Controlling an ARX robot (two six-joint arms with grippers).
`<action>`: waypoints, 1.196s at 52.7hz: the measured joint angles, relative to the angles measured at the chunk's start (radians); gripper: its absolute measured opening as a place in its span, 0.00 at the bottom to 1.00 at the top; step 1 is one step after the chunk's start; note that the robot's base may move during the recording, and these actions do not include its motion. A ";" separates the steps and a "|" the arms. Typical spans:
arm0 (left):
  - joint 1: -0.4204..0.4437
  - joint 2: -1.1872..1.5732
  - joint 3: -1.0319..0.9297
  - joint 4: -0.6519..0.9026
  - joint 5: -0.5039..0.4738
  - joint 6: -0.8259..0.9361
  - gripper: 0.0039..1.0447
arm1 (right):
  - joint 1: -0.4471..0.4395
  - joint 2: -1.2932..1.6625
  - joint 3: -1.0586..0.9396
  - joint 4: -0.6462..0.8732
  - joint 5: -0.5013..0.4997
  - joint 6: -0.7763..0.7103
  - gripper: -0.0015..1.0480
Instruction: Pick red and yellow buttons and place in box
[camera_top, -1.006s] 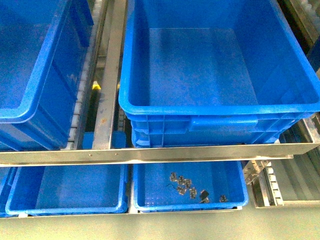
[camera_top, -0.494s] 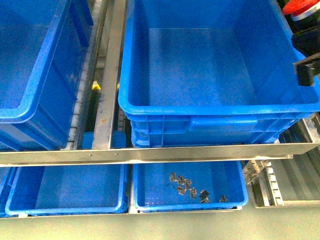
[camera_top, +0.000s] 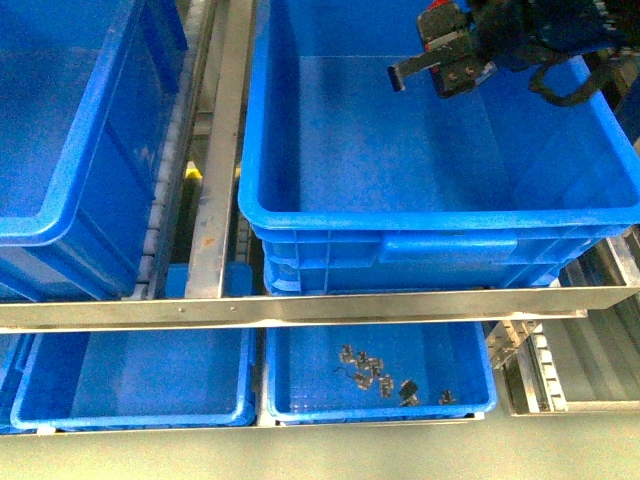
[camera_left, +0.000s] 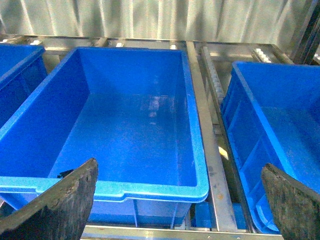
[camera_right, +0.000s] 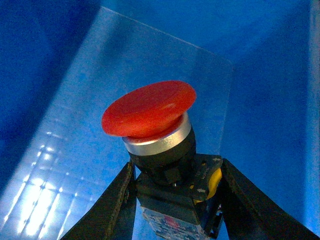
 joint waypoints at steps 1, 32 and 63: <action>0.000 0.000 0.000 0.000 0.000 0.000 0.93 | -0.001 0.026 0.031 -0.013 0.004 0.006 0.38; 0.000 0.000 0.000 0.000 0.000 0.000 0.93 | -0.040 0.523 0.720 -0.354 0.058 0.090 0.38; 0.000 0.000 0.000 0.000 0.000 0.000 0.93 | -0.039 0.568 0.786 -0.303 0.014 0.080 0.91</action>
